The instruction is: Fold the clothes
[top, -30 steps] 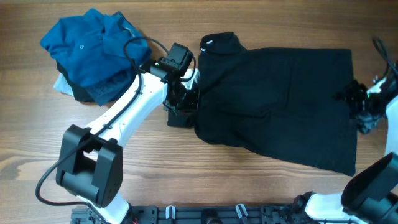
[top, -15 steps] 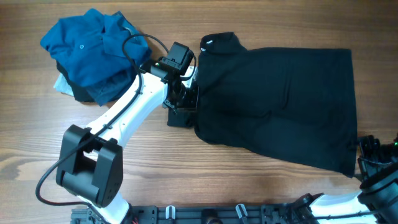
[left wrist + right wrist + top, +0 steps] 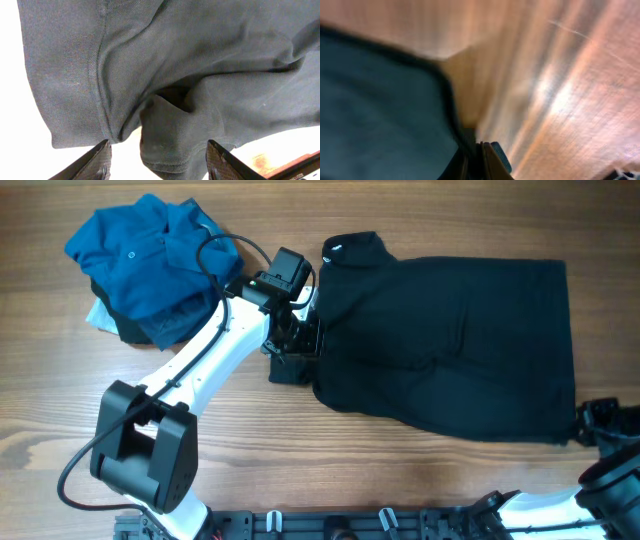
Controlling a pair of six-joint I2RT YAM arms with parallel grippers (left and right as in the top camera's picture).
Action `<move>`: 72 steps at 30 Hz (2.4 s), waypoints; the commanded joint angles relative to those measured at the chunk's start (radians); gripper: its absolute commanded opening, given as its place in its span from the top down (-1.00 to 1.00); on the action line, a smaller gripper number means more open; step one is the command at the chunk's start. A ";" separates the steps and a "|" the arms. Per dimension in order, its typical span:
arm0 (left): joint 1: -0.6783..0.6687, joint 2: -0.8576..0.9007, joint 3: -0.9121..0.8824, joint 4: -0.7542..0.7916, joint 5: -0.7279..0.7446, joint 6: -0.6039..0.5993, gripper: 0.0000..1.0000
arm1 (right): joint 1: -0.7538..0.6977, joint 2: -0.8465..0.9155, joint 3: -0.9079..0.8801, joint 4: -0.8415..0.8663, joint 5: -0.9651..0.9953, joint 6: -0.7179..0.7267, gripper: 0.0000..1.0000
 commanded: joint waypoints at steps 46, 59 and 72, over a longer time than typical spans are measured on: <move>-0.189 0.027 -0.097 -0.164 0.192 0.240 0.92 | 0.103 -0.042 0.047 0.385 -0.520 0.132 0.77; -0.159 0.018 0.011 -0.351 0.219 0.455 0.24 | 0.164 -0.038 0.028 0.159 -0.292 -0.008 0.23; -0.156 0.018 0.011 -0.310 0.219 0.455 0.03 | 0.290 -0.037 -0.141 0.406 -0.182 0.132 0.02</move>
